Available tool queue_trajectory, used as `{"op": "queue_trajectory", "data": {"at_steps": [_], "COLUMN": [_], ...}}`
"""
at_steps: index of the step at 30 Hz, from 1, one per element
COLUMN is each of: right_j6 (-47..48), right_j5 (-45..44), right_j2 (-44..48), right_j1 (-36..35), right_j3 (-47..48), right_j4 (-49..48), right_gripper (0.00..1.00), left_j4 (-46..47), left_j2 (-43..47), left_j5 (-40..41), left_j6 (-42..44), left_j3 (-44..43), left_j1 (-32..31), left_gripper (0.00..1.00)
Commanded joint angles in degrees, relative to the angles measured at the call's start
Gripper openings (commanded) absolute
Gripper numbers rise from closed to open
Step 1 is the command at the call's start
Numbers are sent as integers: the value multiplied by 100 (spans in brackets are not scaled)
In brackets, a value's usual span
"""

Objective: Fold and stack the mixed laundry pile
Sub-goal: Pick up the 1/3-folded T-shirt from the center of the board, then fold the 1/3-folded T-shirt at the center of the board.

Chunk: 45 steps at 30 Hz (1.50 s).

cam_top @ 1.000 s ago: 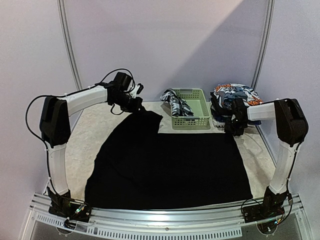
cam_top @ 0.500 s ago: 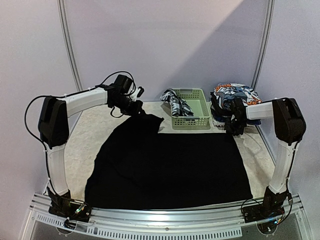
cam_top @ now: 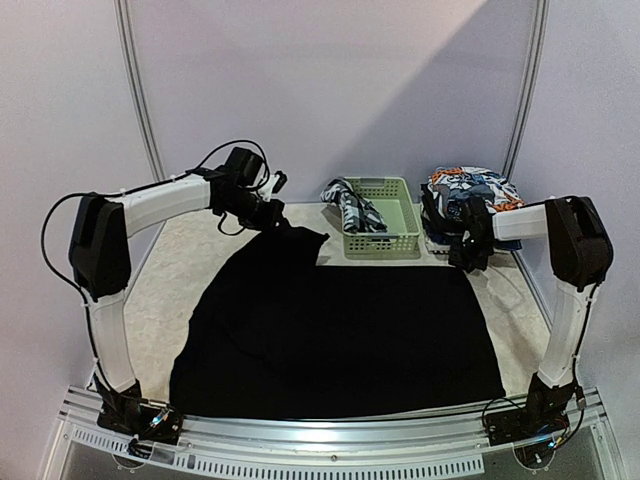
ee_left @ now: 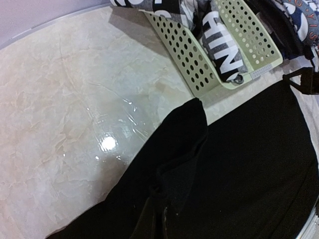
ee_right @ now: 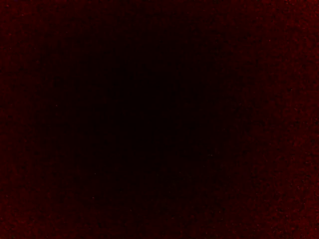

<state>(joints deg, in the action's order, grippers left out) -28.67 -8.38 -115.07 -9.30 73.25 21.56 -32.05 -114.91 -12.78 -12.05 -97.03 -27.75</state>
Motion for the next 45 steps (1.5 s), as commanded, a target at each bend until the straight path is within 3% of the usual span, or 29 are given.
{"op": "queue_trajectory", "data": {"at_steps": [1,24,37,45], "right_j6": [-120,-69,-184,-115], "right_j5": [29,161,365,352], "right_j2": [277,1610,2052,2147], "right_j1": [93,-201,-204,-204], "right_j3": [-234,-627,-1324,-1401], "right_j4": [223,567,216,194], "right_gripper": [1,0,6,0], "left_j4": [111,146,322,381], "left_j2": [438,1470,2007,2338], "left_j5": [82,380,470,515], "left_j6": [-51,-109,-181,-227], "left_j3": [169,957,1652,1987], "left_j1": [-115,-257,-288,-332], "left_gripper": [0,0,0,0]}}
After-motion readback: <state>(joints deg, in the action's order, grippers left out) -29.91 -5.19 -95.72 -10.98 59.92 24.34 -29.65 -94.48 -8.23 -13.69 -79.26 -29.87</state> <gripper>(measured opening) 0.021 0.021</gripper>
